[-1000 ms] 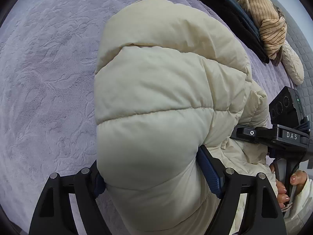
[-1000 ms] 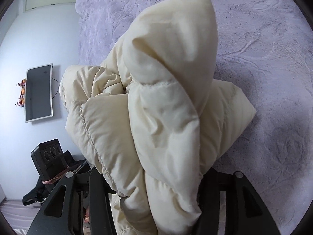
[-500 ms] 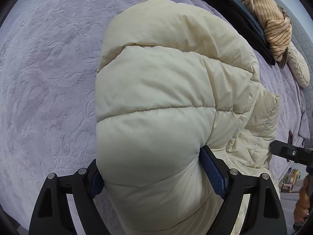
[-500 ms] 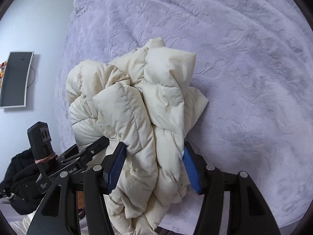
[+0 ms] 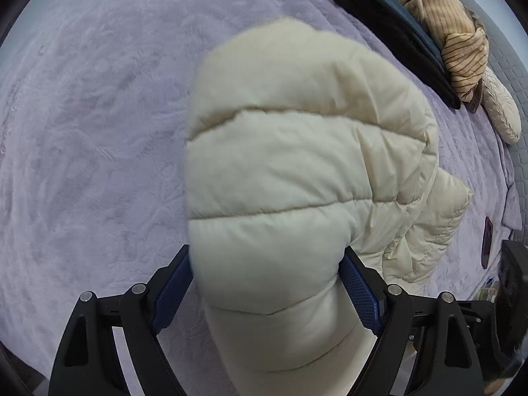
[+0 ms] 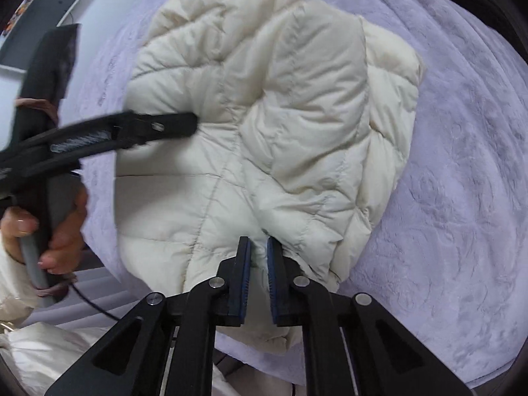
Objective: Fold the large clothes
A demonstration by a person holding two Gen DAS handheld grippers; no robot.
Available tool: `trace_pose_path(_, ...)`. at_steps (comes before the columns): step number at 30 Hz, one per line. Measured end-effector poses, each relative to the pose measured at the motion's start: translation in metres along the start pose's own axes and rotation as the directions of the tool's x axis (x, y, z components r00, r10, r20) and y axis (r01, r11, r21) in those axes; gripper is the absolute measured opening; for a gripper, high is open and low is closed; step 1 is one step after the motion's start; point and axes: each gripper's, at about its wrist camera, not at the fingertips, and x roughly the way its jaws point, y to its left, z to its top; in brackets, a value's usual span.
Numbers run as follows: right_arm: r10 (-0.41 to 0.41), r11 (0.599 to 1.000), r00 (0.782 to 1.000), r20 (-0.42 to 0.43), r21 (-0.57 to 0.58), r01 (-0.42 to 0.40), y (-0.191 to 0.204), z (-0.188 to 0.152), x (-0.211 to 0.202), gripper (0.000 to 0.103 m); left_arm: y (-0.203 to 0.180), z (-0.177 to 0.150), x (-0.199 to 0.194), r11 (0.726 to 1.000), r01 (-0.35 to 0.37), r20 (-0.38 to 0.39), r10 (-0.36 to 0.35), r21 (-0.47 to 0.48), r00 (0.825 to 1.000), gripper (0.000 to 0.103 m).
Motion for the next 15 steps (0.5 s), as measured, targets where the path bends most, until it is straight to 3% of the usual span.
trace_pose_path(1, 0.016, 0.999, 1.000, 0.005, 0.028, -0.016, -0.006, -0.002, 0.000, 0.006, 0.000, 0.001, -0.012, 1.000, -0.011, 0.027, 0.010, 0.022, 1.000, 0.085)
trace_pose_path(4, 0.026, 0.999, 0.999, 0.021, 0.040, -0.027, -0.008, -0.002, -0.003, 0.006, -0.002, 0.009, -0.045, 0.997, 0.026, 0.087, -0.032, 0.074, 0.996, 0.062)
trace_pose_path(8, 0.023, 0.999, 0.999, 0.025, 0.039, -0.024, -0.004, -0.004, -0.002, 0.006, -0.031, 0.027, -0.065, 0.968, 0.125, 0.127, -0.155, 0.218, 0.980, 0.062)
trace_pose_path(11, 0.005, 0.999, 0.999, 0.032, 0.050, -0.007, 0.001, -0.011, -0.008, 0.006, -0.061, 0.044, -0.041, 0.947, 0.129, 0.099, -0.164, 0.296, 0.981, 0.062)
trace_pose_path(15, -0.029, 0.996, 0.998, 0.056, 0.084, 0.025, -0.008, -0.011, 0.008, 0.005, -0.064, 0.068, 0.022, 0.967, 0.113, 0.020, -0.121, 0.229, 0.992, 0.062)
